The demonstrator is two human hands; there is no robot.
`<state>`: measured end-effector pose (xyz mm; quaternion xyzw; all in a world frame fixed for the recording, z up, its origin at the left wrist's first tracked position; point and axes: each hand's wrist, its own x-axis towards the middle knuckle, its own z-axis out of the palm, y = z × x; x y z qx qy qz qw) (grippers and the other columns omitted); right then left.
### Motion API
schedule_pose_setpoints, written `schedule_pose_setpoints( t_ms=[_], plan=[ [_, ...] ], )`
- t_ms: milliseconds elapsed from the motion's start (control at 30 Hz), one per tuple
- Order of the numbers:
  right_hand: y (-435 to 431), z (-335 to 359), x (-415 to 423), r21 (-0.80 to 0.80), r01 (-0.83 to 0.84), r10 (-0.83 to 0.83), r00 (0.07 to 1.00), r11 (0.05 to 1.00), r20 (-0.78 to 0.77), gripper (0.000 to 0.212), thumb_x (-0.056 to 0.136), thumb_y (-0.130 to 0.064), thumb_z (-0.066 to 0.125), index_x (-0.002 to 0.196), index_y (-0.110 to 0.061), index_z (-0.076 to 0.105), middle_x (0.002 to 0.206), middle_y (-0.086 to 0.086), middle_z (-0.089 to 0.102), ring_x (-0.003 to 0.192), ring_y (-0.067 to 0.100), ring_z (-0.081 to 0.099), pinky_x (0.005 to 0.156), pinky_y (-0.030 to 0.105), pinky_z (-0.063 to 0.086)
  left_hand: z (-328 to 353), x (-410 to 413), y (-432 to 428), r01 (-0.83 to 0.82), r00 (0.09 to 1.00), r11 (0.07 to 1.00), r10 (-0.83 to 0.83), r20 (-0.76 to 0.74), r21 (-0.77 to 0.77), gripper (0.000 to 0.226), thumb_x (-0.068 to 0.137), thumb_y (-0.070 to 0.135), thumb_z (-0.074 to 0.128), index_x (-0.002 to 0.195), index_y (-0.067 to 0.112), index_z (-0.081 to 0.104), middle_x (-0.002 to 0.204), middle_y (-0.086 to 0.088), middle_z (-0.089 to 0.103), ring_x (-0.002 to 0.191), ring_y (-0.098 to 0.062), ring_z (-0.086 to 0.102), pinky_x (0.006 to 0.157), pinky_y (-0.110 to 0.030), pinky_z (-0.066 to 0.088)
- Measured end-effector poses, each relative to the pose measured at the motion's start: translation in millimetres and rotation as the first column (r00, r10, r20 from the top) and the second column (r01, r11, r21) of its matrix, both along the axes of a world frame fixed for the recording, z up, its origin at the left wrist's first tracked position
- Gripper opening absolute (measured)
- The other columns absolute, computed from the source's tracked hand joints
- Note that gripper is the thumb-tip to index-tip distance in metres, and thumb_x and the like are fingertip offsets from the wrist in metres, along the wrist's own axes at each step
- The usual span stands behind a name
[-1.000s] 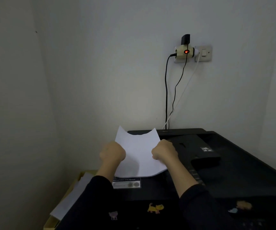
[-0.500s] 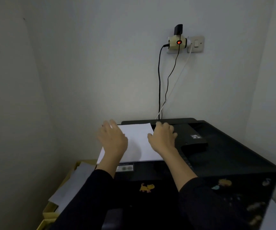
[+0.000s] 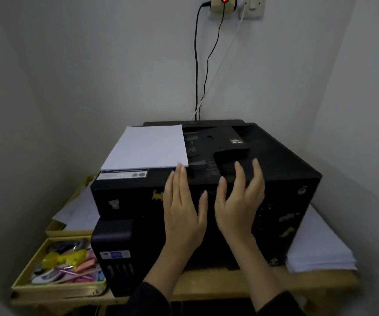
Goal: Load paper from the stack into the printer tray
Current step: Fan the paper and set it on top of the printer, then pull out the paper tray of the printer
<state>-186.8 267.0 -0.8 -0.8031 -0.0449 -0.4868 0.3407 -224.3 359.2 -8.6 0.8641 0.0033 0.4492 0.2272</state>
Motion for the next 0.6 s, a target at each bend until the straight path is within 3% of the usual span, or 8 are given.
schedule_pose_setpoints(
  t_ms=[100,200,300,400,467,533,600],
  plan=[
    [-17.3,-49.2,-21.2,0.016,0.011,-0.009,0.987,1.000,-0.161,0.045,0.091,-0.020,0.059,0.131,-0.002,0.051,0.144,0.024,0.036,0.130,0.034,0.042,0.104,0.044,0.038,-57.1,-25.2,-15.5,0.042,0.985,0.998,-0.048,-0.166,-0.041,0.065,0.096,0.041,0.036,0.147,0.005,0.021,0.153,-0.011,0.031,0.142,-0.019,0.021,0.117,-0.027,0.017],
    [-25.6,-93.3,-32.8,0.042,0.011,0.006,0.921,0.999,-0.390,0.047,0.090,-0.019,0.061,0.133,-0.002,0.049,0.143,0.023,0.038,0.129,0.036,0.044,0.101,0.048,0.042,-103.5,-37.4,-23.5,0.008,0.938,0.997,-0.034,-0.344,-0.077,0.066,0.094,0.043,0.038,0.146,0.004,0.025,0.150,-0.010,0.037,0.137,-0.017,0.027,0.115,-0.029,0.030],
    [-28.5,-122.0,-36.6,0.146,0.029,0.066,0.793,0.989,-0.605,0.047,0.094,-0.023,0.054,0.136,-0.004,0.045,0.143,0.018,0.039,0.127,0.032,0.046,0.101,0.042,0.045,-124.0,-41.2,-25.4,-0.096,0.832,0.958,-0.073,-0.550,-0.272,0.064,0.096,0.044,0.039,0.147,0.007,0.026,0.149,-0.004,0.035,0.137,-0.017,0.026,0.113,-0.029,0.030],
    [-27.0,-141.3,-30.3,0.375,0.142,0.204,0.642,0.916,-0.739,0.048,0.096,-0.028,0.050,0.138,-0.005,0.043,0.137,0.016,0.045,0.121,0.031,0.051,0.097,0.039,0.046,-140.1,-32.8,-21.3,-0.268,0.715,0.848,-0.143,-0.685,-0.457,0.065,0.095,0.048,0.041,0.143,0.005,0.032,0.145,-0.009,0.041,0.134,-0.025,0.034,0.109,-0.033,0.032],
    [-23.7,-144.8,-24.7,0.574,0.274,0.368,0.544,0.771,-0.754,0.049,0.096,-0.034,0.050,0.131,0.000,0.050,0.126,0.017,0.056,0.115,0.032,0.056,0.094,0.038,0.047,-142.1,-21.5,-18.8,-0.408,0.678,0.667,-0.236,-0.696,-0.623,0.072,0.093,0.054,0.039,0.142,0.002,0.035,0.141,-0.014,0.047,0.129,-0.031,0.044,0.105,-0.035,0.037],
    [-21.2,-145.2,-17.6,0.758,0.410,0.581,0.486,0.508,-0.652,0.053,0.093,-0.041,0.052,0.121,0.003,0.056,0.111,0.016,0.064,0.106,0.033,0.061,0.091,0.041,0.051,-135.5,-10.1,-17.8,-0.519,0.677,0.349,-0.389,-0.625,-0.780,0.080,0.091,0.061,0.035,0.143,0.001,0.035,0.138,-0.016,0.049,0.125,-0.033,0.048,0.100,-0.035,0.040],
    [-19.7,-145.3,-12.3,0.851,0.473,0.760,0.459,0.229,-0.460,0.062,0.089,-0.045,0.057,0.127,0.003,0.051,0.118,0.019,0.061,0.113,0.034,0.059,0.095,0.043,0.051,-132.9,-0.7,-12.6,-0.500,0.724,0.070,-0.513,-0.461,-0.863,0.080,0.089,0.064,0.035,0.141,0.004,0.039,0.132,-0.017,0.052,0.123,-0.034,0.050,0.105,-0.041,0.042]
  ],
)
